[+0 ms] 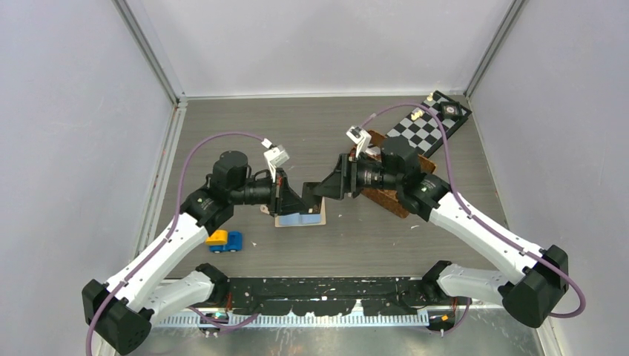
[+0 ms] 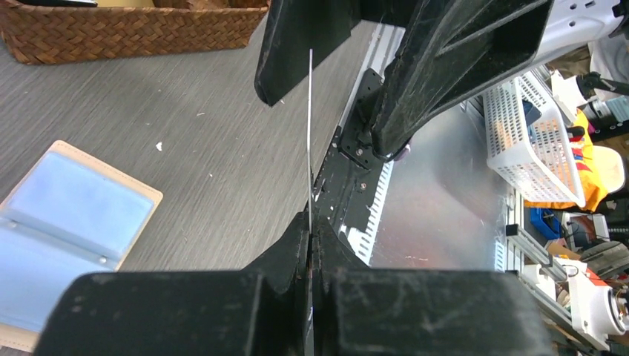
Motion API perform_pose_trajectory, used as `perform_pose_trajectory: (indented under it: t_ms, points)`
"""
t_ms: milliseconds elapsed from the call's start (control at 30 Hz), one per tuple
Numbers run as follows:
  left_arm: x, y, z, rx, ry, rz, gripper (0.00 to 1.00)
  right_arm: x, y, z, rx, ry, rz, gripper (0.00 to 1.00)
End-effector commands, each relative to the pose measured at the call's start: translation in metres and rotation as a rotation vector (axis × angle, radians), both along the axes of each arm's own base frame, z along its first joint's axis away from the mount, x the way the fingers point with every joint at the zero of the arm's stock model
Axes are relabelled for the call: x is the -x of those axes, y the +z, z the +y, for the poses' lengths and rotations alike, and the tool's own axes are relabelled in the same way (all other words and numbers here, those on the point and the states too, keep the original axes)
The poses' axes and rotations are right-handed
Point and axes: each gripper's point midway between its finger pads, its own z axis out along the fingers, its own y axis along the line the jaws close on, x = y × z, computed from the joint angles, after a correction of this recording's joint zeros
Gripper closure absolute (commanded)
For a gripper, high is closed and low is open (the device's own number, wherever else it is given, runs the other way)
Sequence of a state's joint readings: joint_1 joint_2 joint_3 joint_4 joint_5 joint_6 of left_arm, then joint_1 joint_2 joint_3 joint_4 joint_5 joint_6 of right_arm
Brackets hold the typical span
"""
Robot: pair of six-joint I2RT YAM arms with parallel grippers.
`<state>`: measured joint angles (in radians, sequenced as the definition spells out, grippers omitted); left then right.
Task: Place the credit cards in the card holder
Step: Pick up the credit card from the storage box.
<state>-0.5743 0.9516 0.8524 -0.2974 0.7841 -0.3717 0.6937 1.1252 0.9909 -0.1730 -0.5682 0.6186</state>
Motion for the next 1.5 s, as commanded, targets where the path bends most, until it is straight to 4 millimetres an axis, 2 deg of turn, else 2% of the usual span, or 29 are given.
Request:
perform_pose_trajectory:
  t_ms: [0,333,467,667,967,1000,1033,1133,1200,1267,1333,1467]
  points:
    - [-0.009,0.012,0.000,0.033,0.040,-0.051,1.00,0.004,0.029,0.013,-0.162,0.038,-0.004,0.36]
    - [-0.015,0.012,0.000,0.044,0.079,-0.047,1.00,0.013,0.011,0.027,-0.161,0.085,0.044,0.53]
    - [-0.019,0.014,0.002,0.055,0.110,-0.056,1.00,0.012,-0.001,0.028,-0.154,0.072,0.065,0.55]
    - [-0.021,0.014,0.003,0.067,0.125,-0.060,1.00,0.012,-0.007,0.024,-0.150,0.053,0.060,0.59]
    - [-0.025,0.004,0.005,0.035,0.153,-0.024,0.98,0.006,-0.007,0.018,-0.155,-0.009,0.035,0.94]
    - [-0.027,0.000,0.007,0.019,0.173,-0.017,0.93,0.004,-0.007,0.016,-0.150,-0.026,0.031,0.97]
    - [-0.031,-0.004,0.010,-0.002,0.203,-0.012,0.82,0.002,-0.010,0.014,-0.140,-0.045,0.031,0.99]
    - [-0.045,-0.024,0.028,-0.100,0.346,0.007,0.56,-0.007,-0.022,0.008,-0.087,-0.119,0.041,1.00]
    - [-0.060,-0.044,0.049,-0.192,0.501,0.024,0.41,-0.016,-0.038,0.004,-0.023,-0.172,0.069,1.00]
    - [-0.074,-0.068,0.077,-0.298,0.686,0.060,0.25,-0.024,-0.065,0.002,0.080,-0.215,0.135,1.00]
    - [-0.079,-0.085,0.087,-0.363,0.742,0.097,0.21,-0.029,-0.082,0.005,0.136,-0.223,0.184,1.00]
    - [-0.083,-0.115,0.095,-0.455,0.759,0.169,0.19,-0.034,-0.111,0.016,0.195,-0.208,0.271,0.99]
